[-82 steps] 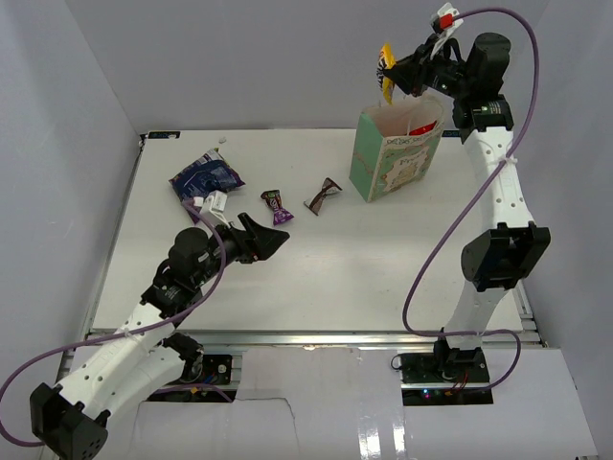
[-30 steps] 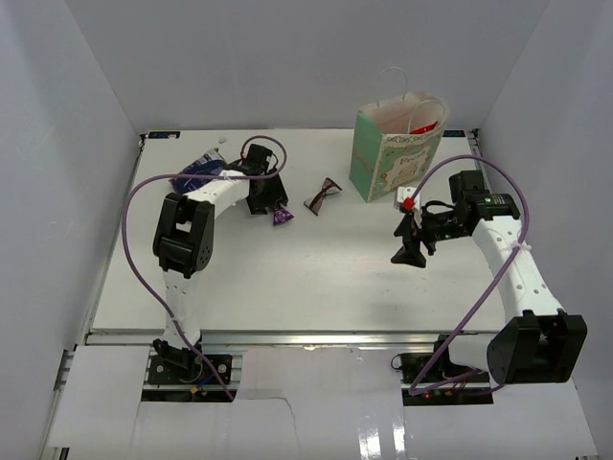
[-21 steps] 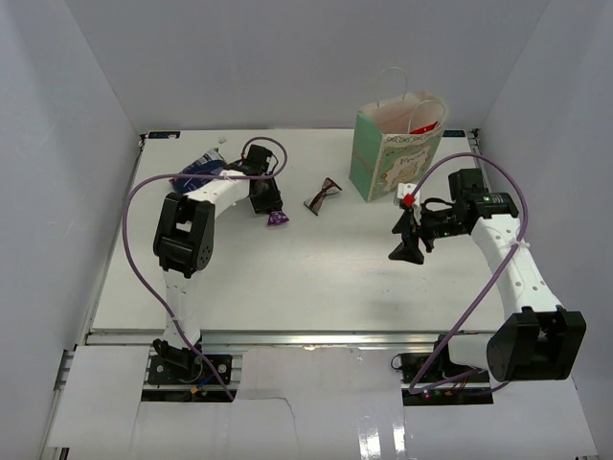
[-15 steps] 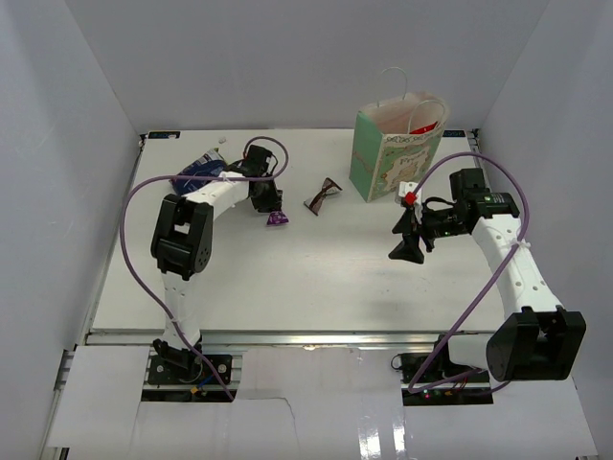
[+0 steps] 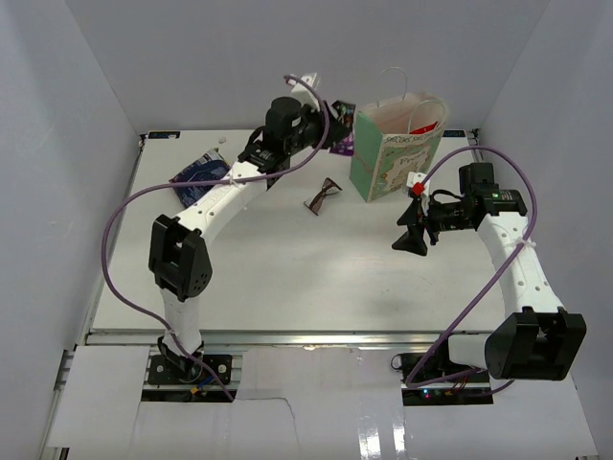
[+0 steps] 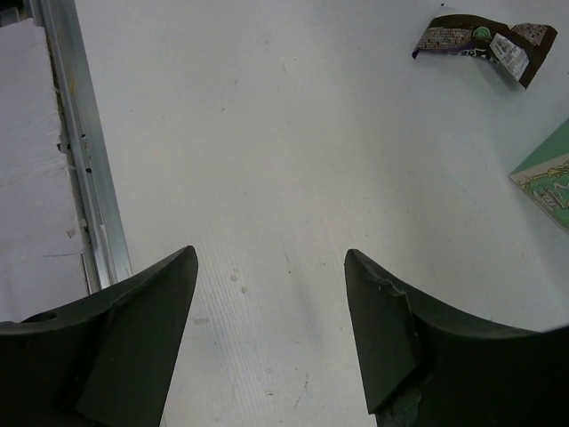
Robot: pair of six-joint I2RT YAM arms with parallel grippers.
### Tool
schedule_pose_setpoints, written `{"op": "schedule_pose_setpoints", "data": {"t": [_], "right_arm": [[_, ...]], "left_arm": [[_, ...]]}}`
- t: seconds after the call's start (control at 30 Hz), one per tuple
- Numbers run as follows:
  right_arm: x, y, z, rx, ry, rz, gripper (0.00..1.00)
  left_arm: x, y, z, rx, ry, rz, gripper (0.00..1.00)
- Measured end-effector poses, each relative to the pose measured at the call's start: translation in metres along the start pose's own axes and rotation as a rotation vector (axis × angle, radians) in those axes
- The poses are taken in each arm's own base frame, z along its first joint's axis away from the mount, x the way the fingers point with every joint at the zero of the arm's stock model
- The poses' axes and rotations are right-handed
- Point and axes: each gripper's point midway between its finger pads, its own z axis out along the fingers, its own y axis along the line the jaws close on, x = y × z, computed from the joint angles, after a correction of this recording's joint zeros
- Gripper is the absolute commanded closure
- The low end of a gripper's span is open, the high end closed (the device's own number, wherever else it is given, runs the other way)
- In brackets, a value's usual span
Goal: Place the snacks into the paper bag
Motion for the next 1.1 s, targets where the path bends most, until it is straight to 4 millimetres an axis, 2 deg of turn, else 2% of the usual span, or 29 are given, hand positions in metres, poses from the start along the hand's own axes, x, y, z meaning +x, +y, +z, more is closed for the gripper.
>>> {"op": "schedule_pose_setpoints", "data": {"t": [0.07,0.13,0.17,0.27,0.3,0.37,0.43,0.53,0.7,0.8,0.83,0.9,0.93,1.03,1.1], "right_arm": [[0.0,0.0,0.0,0.001,-0.001,0.001,0.27],[0.001,0.0,0.001,0.0,-0.001,0.006,0.28],[0.001,0.001,0.001,-0.001,-0.002,0.008,0.28],[0.003,0.003,0.002,-0.009,-0.005,0.026,0.29],[0.004,0.004,0.003,-0.013,-0.007,0.033,0.29],[0.006,0.006,0.004,-0.018,-0.008,0.047,0.29],[0.007,0.008,0.005,-0.024,-0.012,0.054,0.29],[0.006,0.009,0.005,-0.026,-0.015,0.056,0.29],[0.005,0.011,0.007,-0.038,-0.031,0.061,0.3],[0.01,0.016,0.01,-0.056,-0.036,0.087,0.3],[0.012,0.018,0.011,-0.063,-0.037,0.098,0.3],[0.015,0.021,0.013,-0.074,-0.037,0.116,0.3],[0.016,0.023,0.014,-0.078,-0.036,0.121,0.3],[0.016,0.023,0.015,-0.081,-0.037,0.123,0.3],[0.016,0.024,0.015,-0.083,-0.037,0.122,0.3]], "left_arm": [[-0.039,-0.039,0.011,0.106,-0.11,0.031,0.79],[-0.065,-0.061,0.017,0.169,-0.188,0.05,0.79],[-0.085,-0.076,0.023,0.217,-0.247,0.058,0.79],[-0.112,-0.093,0.038,0.28,-0.35,0.06,0.78],[-0.114,-0.095,0.043,0.291,-0.37,0.059,0.77],[-0.112,-0.091,0.057,0.295,-0.404,0.052,0.74],[-0.101,-0.083,0.071,0.28,-0.416,0.04,0.72],[-0.075,-0.069,0.096,0.247,-0.42,0.028,0.67],[-0.036,-0.062,0.124,0.223,-0.397,0.023,0.64],[-0.026,-0.066,0.128,0.22,-0.389,0.024,0.61],[-0.026,-0.068,0.127,0.223,-0.393,0.025,0.54],[-0.029,-0.073,0.125,0.233,-0.41,0.033,0.47],[-0.03,-0.074,0.124,0.236,-0.416,0.035,0.38],[-0.03,-0.072,0.123,0.231,-0.419,0.037,0.28],[-0.027,-0.07,0.124,0.226,-0.416,0.041,0.26]]}}
